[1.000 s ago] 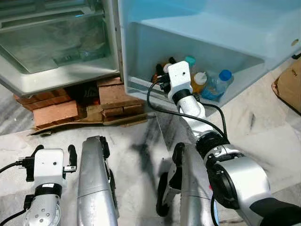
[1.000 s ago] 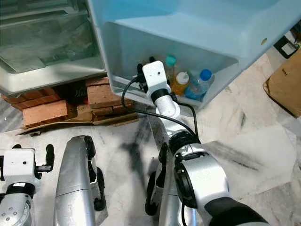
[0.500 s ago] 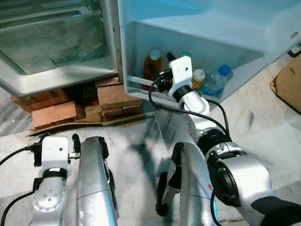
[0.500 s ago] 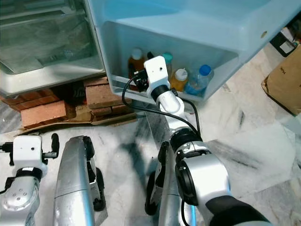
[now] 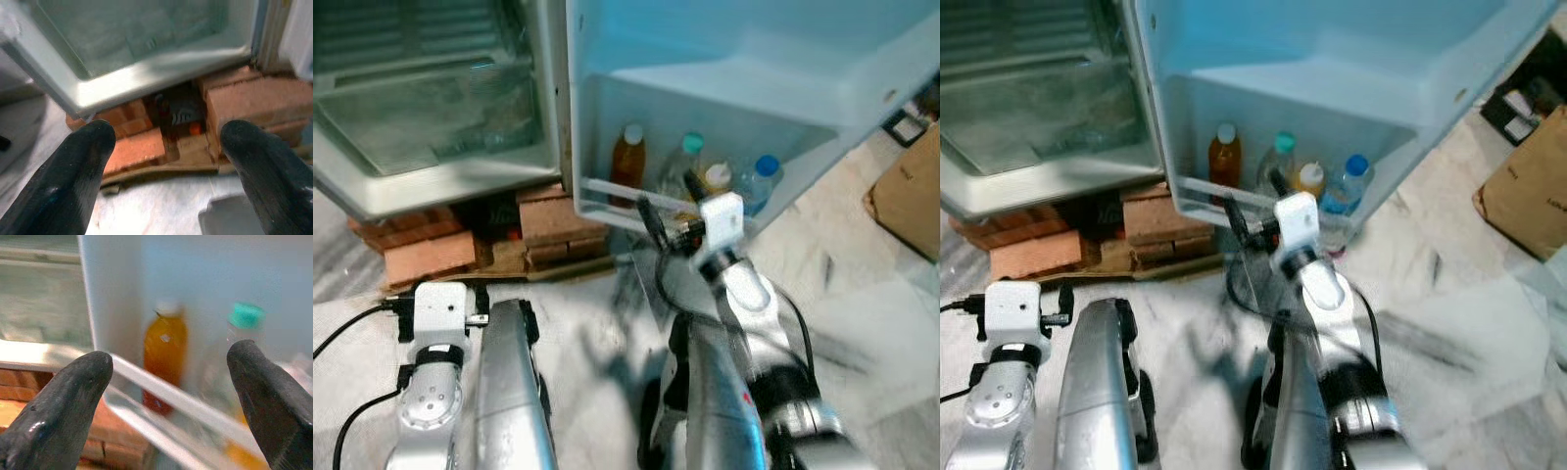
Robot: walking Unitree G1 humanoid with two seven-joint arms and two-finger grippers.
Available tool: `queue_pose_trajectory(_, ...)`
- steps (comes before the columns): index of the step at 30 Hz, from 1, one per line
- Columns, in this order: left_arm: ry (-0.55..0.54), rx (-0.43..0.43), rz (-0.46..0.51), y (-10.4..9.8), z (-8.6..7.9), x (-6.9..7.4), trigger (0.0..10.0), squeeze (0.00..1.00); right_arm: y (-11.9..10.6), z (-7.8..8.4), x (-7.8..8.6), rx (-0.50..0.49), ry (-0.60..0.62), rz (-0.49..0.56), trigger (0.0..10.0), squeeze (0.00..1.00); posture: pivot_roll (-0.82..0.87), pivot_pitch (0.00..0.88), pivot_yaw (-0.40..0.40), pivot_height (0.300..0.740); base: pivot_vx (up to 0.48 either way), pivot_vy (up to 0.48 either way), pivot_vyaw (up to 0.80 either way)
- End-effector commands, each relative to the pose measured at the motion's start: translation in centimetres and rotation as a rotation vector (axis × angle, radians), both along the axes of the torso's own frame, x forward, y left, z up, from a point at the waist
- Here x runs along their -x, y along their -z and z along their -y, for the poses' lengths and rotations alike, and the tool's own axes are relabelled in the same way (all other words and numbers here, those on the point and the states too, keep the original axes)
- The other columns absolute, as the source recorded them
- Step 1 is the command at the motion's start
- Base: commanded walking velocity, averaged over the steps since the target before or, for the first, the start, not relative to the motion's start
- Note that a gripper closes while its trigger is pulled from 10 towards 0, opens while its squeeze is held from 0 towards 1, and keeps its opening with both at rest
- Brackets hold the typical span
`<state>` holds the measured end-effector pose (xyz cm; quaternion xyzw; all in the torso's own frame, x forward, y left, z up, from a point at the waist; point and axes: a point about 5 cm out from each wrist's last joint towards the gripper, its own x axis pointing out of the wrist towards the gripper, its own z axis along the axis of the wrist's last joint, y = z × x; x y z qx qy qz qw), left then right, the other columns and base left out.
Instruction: Restocking fridge
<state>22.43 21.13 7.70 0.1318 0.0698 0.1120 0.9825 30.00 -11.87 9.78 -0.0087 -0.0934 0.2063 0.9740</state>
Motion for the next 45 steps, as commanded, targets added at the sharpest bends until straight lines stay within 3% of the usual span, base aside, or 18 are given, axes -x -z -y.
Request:
queue_pose_trajectory(1,0.004,0.015,0.009,0.2,0.3,-0.3,10.0,0.0,-0.2,0.9,0.3,-0.03,0.09,-0.014,10.0,0.0,0.18,0.086,-0.082,0.522,0.0,0.0,0.0)
queue_pose_trajectory(8,0.054,0.023,0.037,0.1,1.0,-2.1,10.0,0.0,-0.6,2.0,1.1,-0.058,0.217,-0.027,10.0,0.0,0.12,0.036,-0.055,0.522,0.0,0.0,0.0)
queue_pose_trajectory(18,0.124,0.051,0.019,0.8,2.7,-3.3,10.0,0.0,-1.9,2.5,0.1,-0.091,0.273,-0.021,10.0,0.0,0.12,0.03,-0.054,0.577,0.0,0.0,0.0)
queue_pose_trajectory(22,0.137,0.078,0.052,0.2,3.0,-3.6,10.0,0.0,-2.3,2.8,-0.3,-0.096,0.298,-0.017,10.0,0.0,0.13,0.041,-0.058,0.607,0.0,0.0,0.0)
queue_pose_trajectory(27,0.255,0.075,0.063,-0.3,4.2,-2.9,10.0,0.0,-2.2,3.3,0.0,-0.101,0.313,-0.025,10.0,0.0,0.13,0.027,-0.064,0.647,0.0,0.0,0.0)
queue_pose_trajectory(32,0.302,0.053,0.06,-0.2,4.0,-2.4,10.0,0.0,-1.6,3.2,0.5,-0.099,0.314,-0.054,10.0,0.0,0.12,0.009,-0.067,0.667,0.0,0.0,0.0)
queue_pose_trajectory(37,0.295,-0.008,0.062,-0.2,3.5,-0.8,10.0,0.0,-0.5,4.0,1.3,-0.111,0.37,-0.096,10.0,0.0,0.12,0.0,-0.063,0.707,0.0,0.0,0.0)
queue_pose_trajectory(45,0.262,0.008,0.066,0.5,3.8,-0.4,10.0,0.0,0.5,5.3,1.9,-0.116,0.44,-0.134,10.0,0.0,0.1,0.0,-0.051,0.74,0.0,0.0,0.0)
